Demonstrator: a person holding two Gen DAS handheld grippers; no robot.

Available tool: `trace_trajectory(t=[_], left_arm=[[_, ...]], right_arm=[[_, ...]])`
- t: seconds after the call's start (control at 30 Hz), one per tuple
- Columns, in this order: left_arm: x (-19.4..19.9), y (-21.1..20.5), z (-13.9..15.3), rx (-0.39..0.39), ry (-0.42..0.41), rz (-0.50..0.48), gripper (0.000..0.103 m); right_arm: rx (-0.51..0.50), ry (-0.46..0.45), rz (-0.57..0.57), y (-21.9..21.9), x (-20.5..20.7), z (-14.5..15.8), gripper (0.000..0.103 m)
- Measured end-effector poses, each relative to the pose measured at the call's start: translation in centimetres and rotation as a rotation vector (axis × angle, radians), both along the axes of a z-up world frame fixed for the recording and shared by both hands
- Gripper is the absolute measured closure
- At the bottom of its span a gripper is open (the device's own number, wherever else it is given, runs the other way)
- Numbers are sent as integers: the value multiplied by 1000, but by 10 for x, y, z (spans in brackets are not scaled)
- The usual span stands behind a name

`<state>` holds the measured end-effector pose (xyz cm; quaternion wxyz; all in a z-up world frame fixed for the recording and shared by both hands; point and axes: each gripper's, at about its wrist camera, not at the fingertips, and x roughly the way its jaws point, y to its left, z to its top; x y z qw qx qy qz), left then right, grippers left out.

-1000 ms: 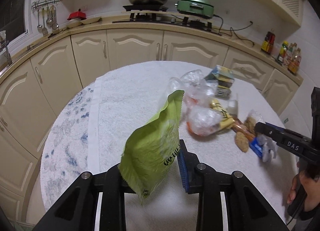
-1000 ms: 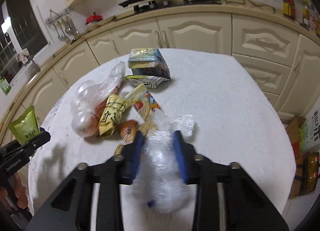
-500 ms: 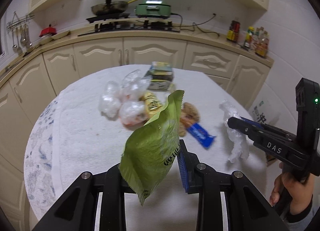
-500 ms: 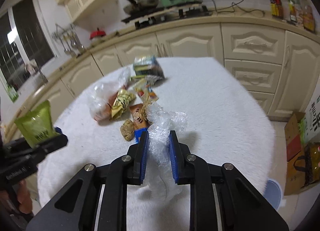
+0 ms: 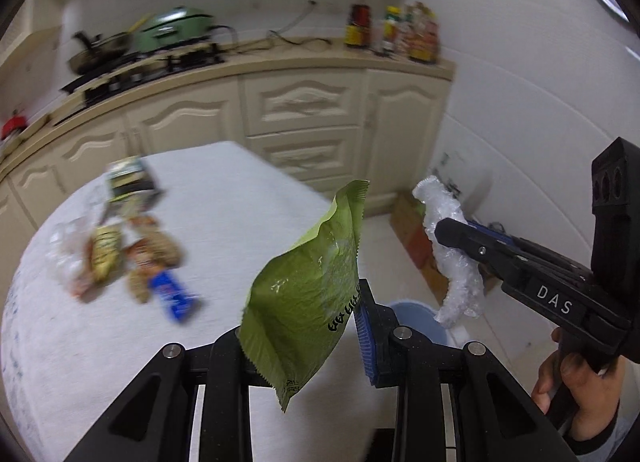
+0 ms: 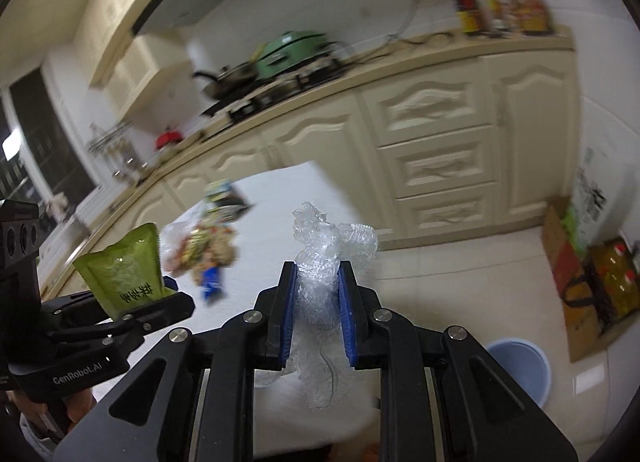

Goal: Collect trash
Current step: 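Carry the green pouch and crumpled plastic to the blue bin and release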

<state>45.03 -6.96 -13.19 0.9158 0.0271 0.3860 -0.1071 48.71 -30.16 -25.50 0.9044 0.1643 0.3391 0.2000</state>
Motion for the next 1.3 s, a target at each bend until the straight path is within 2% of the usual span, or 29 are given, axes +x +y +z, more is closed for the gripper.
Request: trace_trajectory(t=[0.13, 0.33, 0.4, 0.63, 0.73, 0.87, 0.93, 1.07, 1.3], left_arm=[[32, -66, -21, 20, 59, -127, 76], [88, -155, -78, 79, 180, -277, 76], [108, -179, -102, 105, 224, -301, 76], [160, -243, -159, 171, 285, -378, 73], [176, -252, -178, 170, 320, -383, 71], [199, -257, -198, 173, 315, -361, 42], [201, -254, -206, 167, 313, -356, 40], [199, -248, -210, 216, 309, -321, 40], [182, -242, -197, 252, 280, -245, 40]], right_arm=[[-8, 32, -115, -65, -8, -19, 83], [-37, 121, -280, -151, -15, -70, 83], [-50, 152, -316, -169, -17, -89, 83], [-63, 275, -380, -206, -13, -161, 83], [-63, 310, -390, -214, -8, -181, 83], [-53, 347, -396, -218, -4, -203, 83], [-47, 363, -395, -218, -2, -212, 83], [-37, 387, -387, -214, 5, -222, 83], [-39, 389, -359, -199, 22, -224, 80]])
